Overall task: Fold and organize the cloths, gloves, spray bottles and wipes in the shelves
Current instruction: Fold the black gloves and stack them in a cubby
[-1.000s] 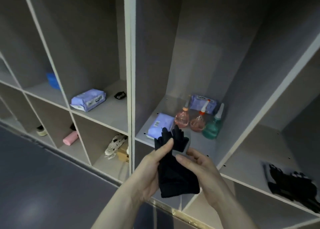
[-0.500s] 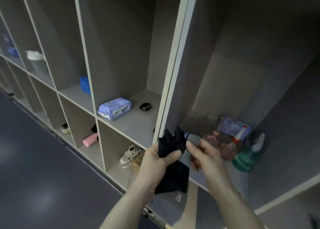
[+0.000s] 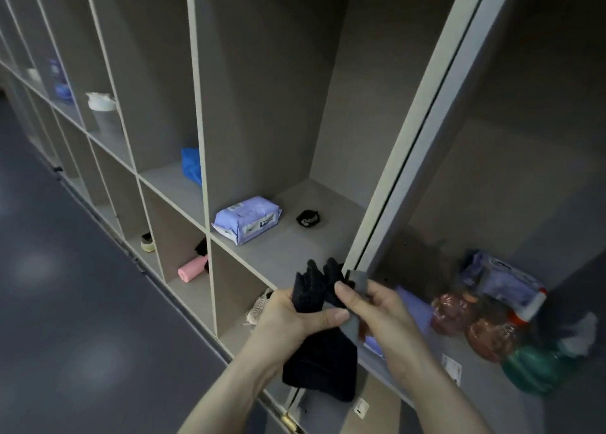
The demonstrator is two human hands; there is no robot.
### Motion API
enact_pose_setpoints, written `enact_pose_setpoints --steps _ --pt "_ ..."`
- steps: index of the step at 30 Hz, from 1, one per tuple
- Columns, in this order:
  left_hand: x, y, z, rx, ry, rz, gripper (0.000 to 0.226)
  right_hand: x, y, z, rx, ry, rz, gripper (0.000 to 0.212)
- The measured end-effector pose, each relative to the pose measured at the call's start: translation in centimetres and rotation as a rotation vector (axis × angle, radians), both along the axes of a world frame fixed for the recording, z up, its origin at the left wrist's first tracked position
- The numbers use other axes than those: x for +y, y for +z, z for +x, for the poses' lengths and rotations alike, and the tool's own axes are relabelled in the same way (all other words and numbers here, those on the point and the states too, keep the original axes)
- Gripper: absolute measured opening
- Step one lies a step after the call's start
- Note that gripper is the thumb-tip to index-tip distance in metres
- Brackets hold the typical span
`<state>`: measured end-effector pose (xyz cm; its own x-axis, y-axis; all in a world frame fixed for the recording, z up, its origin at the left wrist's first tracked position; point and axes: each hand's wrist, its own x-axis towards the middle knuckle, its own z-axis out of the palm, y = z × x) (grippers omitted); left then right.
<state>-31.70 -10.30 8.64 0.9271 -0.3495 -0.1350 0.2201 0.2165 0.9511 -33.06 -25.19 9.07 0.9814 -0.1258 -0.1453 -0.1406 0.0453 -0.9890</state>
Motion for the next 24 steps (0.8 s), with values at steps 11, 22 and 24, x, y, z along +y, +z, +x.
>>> enact_pose_setpoints --steps 11,22,24 --pt "8.1 -1.9 11.2 0.174 -0.096 0.050 0.021 9.2 -3.4 9.2 0.026 -0.283 -0.052 0.007" --pt "12.3 -3.4 19.8 0.142 -0.174 0.254 0.013 13.4 -4.4 14.0 0.037 -0.560 0.038 0.008" --pt "12.2 -3.6 21.3 0.153 -0.082 0.255 0.014 11.6 -6.4 15.4 0.066 -0.629 -0.060 0.014"
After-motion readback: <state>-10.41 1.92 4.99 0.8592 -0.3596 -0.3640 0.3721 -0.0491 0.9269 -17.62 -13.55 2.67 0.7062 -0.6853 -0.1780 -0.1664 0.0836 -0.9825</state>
